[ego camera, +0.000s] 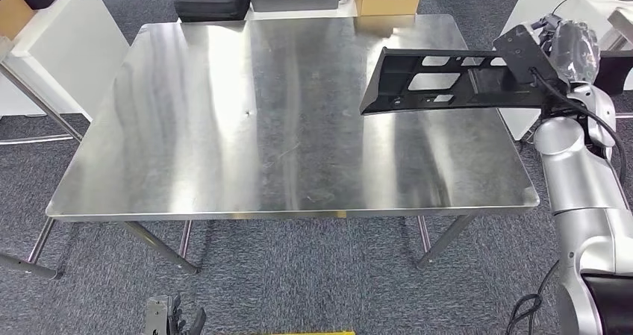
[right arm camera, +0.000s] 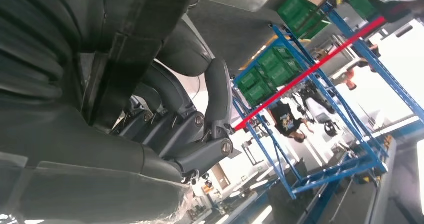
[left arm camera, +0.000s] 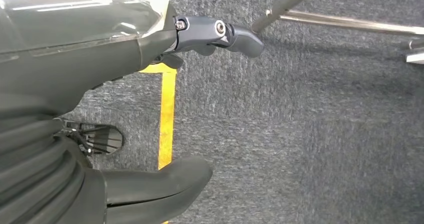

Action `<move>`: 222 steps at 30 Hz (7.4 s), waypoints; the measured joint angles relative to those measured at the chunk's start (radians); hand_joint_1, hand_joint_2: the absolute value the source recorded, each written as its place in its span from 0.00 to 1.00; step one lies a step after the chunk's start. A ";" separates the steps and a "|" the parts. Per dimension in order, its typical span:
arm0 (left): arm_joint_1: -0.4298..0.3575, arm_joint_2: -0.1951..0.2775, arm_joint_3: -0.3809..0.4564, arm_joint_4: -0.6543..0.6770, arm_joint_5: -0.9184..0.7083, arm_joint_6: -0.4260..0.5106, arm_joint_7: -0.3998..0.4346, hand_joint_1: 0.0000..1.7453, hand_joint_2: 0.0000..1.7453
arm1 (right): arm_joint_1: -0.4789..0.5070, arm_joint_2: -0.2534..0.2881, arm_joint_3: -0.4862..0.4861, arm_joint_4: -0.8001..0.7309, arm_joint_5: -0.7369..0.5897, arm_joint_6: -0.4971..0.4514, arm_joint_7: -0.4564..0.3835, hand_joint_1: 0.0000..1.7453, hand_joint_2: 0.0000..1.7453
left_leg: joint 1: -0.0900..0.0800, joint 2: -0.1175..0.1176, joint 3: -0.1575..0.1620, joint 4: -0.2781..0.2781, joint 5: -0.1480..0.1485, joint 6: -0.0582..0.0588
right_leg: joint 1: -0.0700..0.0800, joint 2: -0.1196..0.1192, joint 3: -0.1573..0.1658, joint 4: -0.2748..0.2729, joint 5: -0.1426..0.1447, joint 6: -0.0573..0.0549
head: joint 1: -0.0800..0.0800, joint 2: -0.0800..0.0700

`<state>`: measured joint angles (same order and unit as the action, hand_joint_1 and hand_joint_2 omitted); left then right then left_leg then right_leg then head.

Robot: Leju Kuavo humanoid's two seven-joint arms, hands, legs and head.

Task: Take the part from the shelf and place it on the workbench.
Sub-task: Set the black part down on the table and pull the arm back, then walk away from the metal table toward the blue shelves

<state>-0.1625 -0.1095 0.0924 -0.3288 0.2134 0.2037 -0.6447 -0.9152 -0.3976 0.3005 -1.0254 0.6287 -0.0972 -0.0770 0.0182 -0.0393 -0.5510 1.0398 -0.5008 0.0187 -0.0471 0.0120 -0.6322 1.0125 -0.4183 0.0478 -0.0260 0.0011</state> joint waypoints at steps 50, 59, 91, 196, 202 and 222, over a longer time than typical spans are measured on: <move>-0.048 0.005 0.022 0.004 -0.032 0.033 -0.046 0.00 0.75 | -0.091 0.375 0.171 0.530 0.717 -0.372 0.094 0.00 0.00 | -0.019 0.027 -0.100 -0.031 0.106 0.018 | 0.014 -0.019 0.071 -0.023 -0.045 -0.018 | -0.016 0.000; -0.029 0.012 0.046 0.019 -0.011 0.034 -0.029 0.00 0.00 | -0.100 0.455 0.167 0.579 0.765 -0.387 0.071 0.00 0.00 | -0.021 0.024 -0.101 -0.030 0.104 0.023 | 0.014 -0.022 0.076 -0.035 -0.041 -0.011 | -0.013 0.000; -0.004 0.048 0.072 0.042 -0.089 0.009 0.041 0.00 0.00 | -0.137 0.411 -0.064 0.689 0.546 0.624 0.062 0.00 0.00 | -0.015 0.028 -0.098 -0.030 0.104 0.023 | 0.020 -0.021 0.077 -0.036 -0.039 -0.008 | -0.013 0.000; 0.049 0.024 0.317 0.039 -0.061 -0.077 -0.021 0.00 0.00 | 1.106 0.470 -0.326 -0.730 -0.387 -0.326 -0.472 0.00 0.00 | -0.034 0.041 -0.100 -0.064 0.167 0.022 | 0.043 -0.020 0.216 -0.073 -0.128 -0.030 | -0.005 0.000; 0.061 0.028 0.321 0.041 -0.054 -0.072 -0.022 0.00 0.00 | 1.108 0.470 -0.334 -0.710 -0.415 -0.308 -0.481 0.00 0.00 | -0.015 0.037 -0.161 0.175 -0.055 -0.018 | 0.035 -0.028 0.146 -0.070 -0.058 -0.058 | -0.015 0.000; 0.051 0.034 0.342 0.041 -0.075 -0.084 -0.010 0.00 0.00 | 1.105 0.458 -0.377 -0.677 -0.453 -0.315 -0.488 0.00 0.00 | -0.027 0.042 -0.061 -0.060 0.102 0.047 | 0.030 -0.018 0.079 0.142 -0.108 0.009 | 0.000 0.000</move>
<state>-0.1113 -0.0757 0.4347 -0.2874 0.1381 0.1192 -0.6547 0.1900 0.0607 -0.0770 -1.7019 0.1759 -0.4126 -0.5645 -0.0088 0.0028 -0.6118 0.9799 -0.3988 0.0660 -0.0176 -0.0064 -0.5531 1.1550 -0.5266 0.0571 -0.0256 0.0011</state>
